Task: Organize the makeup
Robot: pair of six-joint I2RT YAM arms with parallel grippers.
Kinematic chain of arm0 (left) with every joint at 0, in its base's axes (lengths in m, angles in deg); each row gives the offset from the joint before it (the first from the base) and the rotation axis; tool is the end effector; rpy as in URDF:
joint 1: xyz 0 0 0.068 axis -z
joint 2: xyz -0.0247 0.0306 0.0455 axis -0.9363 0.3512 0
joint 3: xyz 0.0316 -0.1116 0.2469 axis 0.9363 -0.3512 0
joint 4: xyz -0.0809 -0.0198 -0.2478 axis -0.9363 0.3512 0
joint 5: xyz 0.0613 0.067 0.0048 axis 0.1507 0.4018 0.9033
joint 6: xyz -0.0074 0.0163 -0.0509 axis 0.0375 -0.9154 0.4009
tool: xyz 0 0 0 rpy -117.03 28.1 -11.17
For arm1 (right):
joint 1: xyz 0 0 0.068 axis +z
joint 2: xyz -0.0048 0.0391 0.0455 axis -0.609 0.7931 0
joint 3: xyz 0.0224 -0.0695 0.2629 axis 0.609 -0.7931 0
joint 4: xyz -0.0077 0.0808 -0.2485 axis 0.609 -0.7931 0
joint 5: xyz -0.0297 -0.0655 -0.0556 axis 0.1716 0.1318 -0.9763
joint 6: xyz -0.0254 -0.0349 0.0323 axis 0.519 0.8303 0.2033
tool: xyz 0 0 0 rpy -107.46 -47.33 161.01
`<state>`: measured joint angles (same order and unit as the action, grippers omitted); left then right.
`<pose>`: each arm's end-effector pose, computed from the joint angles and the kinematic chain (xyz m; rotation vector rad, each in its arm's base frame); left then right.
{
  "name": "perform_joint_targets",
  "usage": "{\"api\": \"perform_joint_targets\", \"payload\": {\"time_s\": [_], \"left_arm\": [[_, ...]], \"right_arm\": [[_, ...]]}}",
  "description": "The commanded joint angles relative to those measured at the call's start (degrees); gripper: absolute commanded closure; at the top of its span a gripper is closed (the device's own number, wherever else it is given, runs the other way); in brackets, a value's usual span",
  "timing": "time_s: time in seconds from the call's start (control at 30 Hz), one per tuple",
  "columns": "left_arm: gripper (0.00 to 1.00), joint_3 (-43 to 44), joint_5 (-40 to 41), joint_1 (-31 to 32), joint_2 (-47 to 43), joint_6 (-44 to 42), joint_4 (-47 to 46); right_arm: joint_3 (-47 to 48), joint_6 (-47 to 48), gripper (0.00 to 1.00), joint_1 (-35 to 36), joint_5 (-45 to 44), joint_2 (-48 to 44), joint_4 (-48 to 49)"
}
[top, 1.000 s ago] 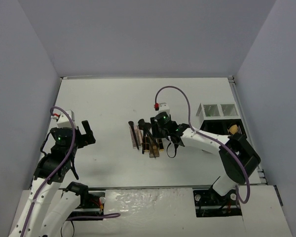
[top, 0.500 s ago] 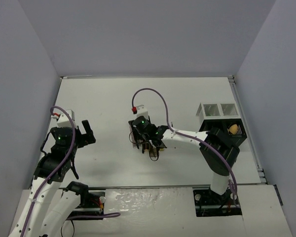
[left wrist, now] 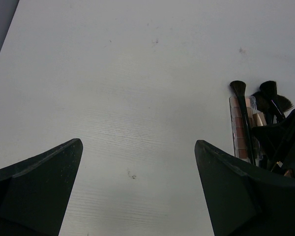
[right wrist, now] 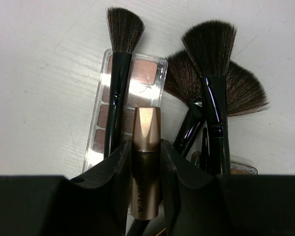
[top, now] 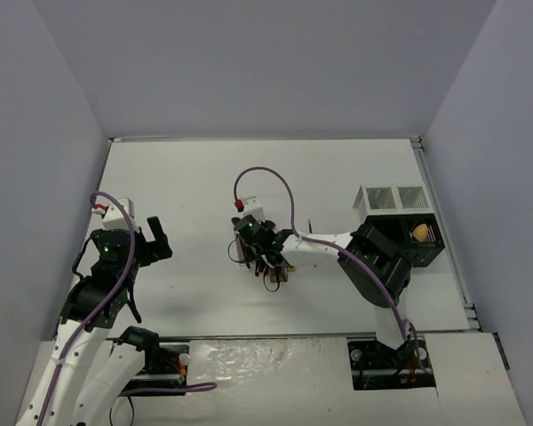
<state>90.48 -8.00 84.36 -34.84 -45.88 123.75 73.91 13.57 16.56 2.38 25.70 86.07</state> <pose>0.1287 -0.0261 0.3237 -0.2807 1.9615 -0.2048 0.2528 0.3307 0.1685 -0.3943 2.1198 0.4668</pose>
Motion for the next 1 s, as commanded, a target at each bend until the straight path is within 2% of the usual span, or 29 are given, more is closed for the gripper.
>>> {"api": "perform_joint_targets", "payload": {"time_s": [0.0, 0.2, 0.3, 0.4, 0.47, 0.63, 0.77, 0.97], "left_arm": [[0.03, 1.3, -0.1, -0.3, 0.4, 0.4, -2.2], [0.03, 1.3, -0.1, -0.4, 0.5, 0.4, -2.1], [0.03, 1.4, -0.1, -0.4, 0.4, 0.4, -2.1], [0.03, 1.3, -0.1, -0.4, 0.4, 0.4, -2.2], [0.03, 1.3, -0.1, -0.4, 0.2, 0.4, -2.2], [0.03, 1.3, -0.1, -0.4, 0.1, 0.4, -2.2], [0.03, 1.3, -0.1, -0.4, 0.1, 0.4, -2.2], [0.03, 1.3, -0.2, -0.3, 0.2, 0.4, -2.2]], "right_arm": [[1.3, 0.5, 0.96, 0.2, -3.9, -4.6, 3.2], [0.3, 6.2, 1.0, -0.6, -11.6, -16.4, 3.1], [-2.0, 8.8, 1.0, -4.3, -14.3, -22.7, 3.0], [-5.0, 9.9, 1.0, -11.4, -15.5, -27.9, 3.1], [-7.3, 10.9, 1.0, -18.6, -16.5, -31.3, 3.8], [-12.9, 10.1, 1.0, -35.0, -12.2, -37.1, 7.2], [-14.8, 8.7, 1.0, -41.8, -11.4, -38.1, 9.4], [-14.5, 8.2, 0.98, -47.6, -8.7, -34.5, 10.9]]}}
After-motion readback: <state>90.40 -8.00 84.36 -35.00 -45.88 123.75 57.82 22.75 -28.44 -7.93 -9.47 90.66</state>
